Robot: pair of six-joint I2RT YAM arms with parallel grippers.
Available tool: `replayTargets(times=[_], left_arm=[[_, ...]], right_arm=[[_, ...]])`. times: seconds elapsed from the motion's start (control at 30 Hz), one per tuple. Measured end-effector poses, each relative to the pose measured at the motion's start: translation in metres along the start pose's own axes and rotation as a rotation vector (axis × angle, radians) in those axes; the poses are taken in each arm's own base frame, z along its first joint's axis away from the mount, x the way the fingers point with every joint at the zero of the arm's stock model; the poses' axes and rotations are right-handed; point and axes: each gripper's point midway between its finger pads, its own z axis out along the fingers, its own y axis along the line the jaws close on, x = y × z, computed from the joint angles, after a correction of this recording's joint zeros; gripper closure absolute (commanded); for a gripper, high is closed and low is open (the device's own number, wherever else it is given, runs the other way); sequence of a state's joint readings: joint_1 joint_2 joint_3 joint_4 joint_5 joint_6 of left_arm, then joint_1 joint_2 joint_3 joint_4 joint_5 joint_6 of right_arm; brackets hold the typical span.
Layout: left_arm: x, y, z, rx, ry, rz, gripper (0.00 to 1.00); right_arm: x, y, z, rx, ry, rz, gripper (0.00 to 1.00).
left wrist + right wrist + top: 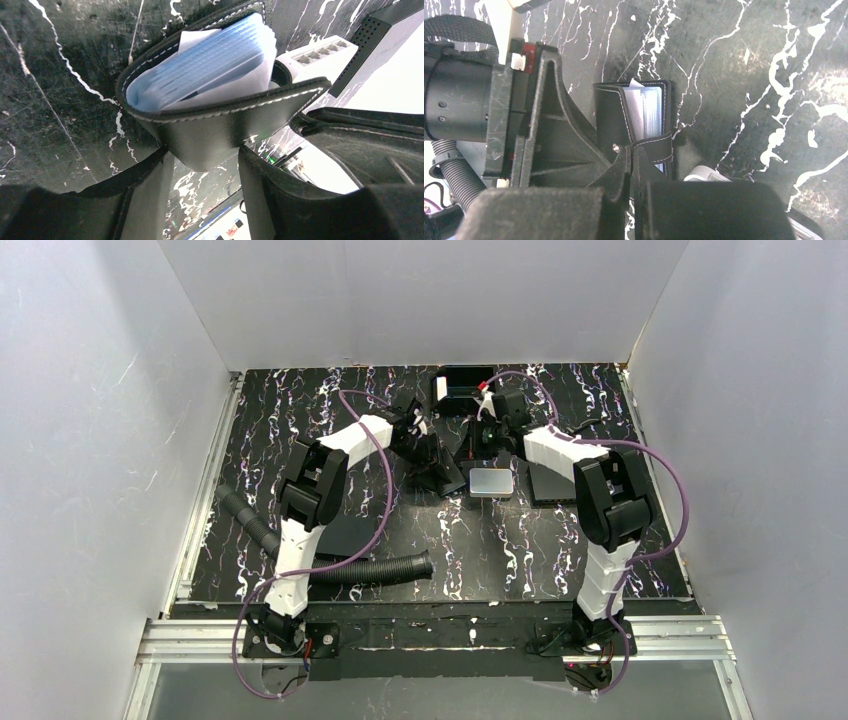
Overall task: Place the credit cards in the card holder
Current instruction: Close the card holder at the center of the board.
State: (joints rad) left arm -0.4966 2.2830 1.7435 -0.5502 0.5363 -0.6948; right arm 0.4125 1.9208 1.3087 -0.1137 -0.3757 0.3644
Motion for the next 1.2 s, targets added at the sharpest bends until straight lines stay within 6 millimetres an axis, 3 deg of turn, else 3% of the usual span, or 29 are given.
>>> replayTargets(times=[0.23,0.47,0.67,0.87,1.03,1.2], left_arm=[[-0.001,-0.003,-0.002,0.005,-0.001,0.026,0.41],[-0.001,-0.004,-0.002,0.014,0.023,0.053,0.38],[0.001,-0.004,-0.001,0.026,0.047,0.068,0.40],[0.002,-0.001,-0.001,0.023,0.050,0.088,0.46],[0.003,0.001,0.000,0.020,0.051,0.096,0.47],[0.002,0.000,0.001,0.016,0.055,0.093,0.47]], right_arm=[[0.007,-0.006,-0.007,-0.030,-0.005,0.050,0.99],[0.018,-0.016,-0.013,-0.116,-0.052,0.206,0.99],[0.013,-0.014,-0.019,-0.169,-0.109,0.291,0.99],[-0.001,-0.001,-0.028,-0.217,-0.160,0.255,0.99],[0.004,0.002,-0.023,-0.242,-0.143,0.259,0.99],[0.022,0.001,-0.006,-0.252,-0.087,0.272,0.99]])
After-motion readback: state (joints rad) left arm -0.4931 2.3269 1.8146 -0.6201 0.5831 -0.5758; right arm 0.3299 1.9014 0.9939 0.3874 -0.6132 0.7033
